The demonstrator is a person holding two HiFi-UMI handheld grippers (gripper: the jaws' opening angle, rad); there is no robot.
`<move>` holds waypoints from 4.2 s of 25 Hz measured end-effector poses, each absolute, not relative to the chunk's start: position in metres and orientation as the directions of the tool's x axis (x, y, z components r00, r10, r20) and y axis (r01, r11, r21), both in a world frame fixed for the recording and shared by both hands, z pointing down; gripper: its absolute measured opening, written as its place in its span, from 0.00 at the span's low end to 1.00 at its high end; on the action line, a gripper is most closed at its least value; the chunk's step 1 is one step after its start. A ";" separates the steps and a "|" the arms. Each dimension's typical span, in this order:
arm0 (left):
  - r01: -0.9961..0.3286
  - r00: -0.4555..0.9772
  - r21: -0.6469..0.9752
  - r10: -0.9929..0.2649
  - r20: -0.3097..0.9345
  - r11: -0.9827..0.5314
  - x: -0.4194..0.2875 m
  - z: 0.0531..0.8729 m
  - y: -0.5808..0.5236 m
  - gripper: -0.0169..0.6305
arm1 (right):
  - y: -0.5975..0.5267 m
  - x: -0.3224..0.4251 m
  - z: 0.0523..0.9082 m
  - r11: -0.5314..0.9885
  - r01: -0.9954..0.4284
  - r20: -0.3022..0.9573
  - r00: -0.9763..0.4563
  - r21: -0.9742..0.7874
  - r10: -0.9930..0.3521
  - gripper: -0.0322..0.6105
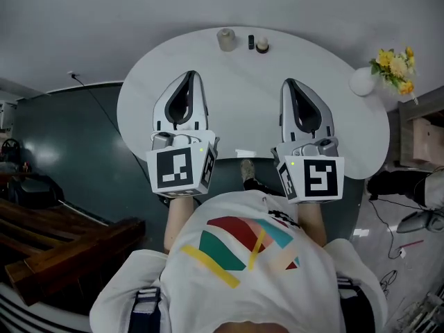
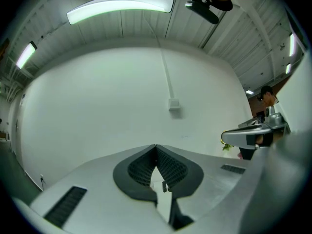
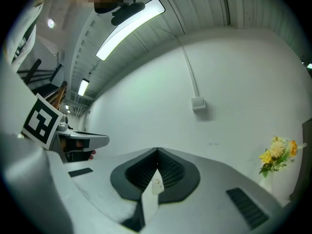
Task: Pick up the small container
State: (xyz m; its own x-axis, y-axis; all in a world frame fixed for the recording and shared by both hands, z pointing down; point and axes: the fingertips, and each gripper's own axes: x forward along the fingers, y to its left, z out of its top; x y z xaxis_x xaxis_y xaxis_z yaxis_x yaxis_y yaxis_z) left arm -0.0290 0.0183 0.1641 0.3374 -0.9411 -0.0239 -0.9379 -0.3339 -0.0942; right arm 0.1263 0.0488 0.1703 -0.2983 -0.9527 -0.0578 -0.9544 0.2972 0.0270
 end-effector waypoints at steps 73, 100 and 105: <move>-0.946 0.322 -0.037 -0.946 -0.033 -0.321 -0.045 0.205 -0.160 0.05 | -0.153 0.075 0.225 0.352 -0.936 0.041 -0.351 0.001 -0.935 0.07; -0.954 0.298 0.022 -0.945 0.138 -0.298 -0.067 0.318 -0.202 0.05 | -0.245 0.028 0.339 0.369 -0.929 0.228 -0.364 -0.023 -0.903 0.46; -0.960 0.279 0.021 -0.946 0.166 -0.280 -0.077 0.336 -0.206 0.05 | -0.257 0.025 0.363 0.336 -0.941 0.265 -0.330 -0.023 -0.906 0.51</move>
State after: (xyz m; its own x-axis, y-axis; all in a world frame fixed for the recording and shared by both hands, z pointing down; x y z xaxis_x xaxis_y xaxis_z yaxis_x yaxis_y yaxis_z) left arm -0.0773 -0.2059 0.3358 0.2795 -0.9457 0.1659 -0.9598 -0.2800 0.0206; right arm 0.0249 -0.2569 0.3632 -0.3301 -0.9060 0.2648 -0.9415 0.3363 -0.0229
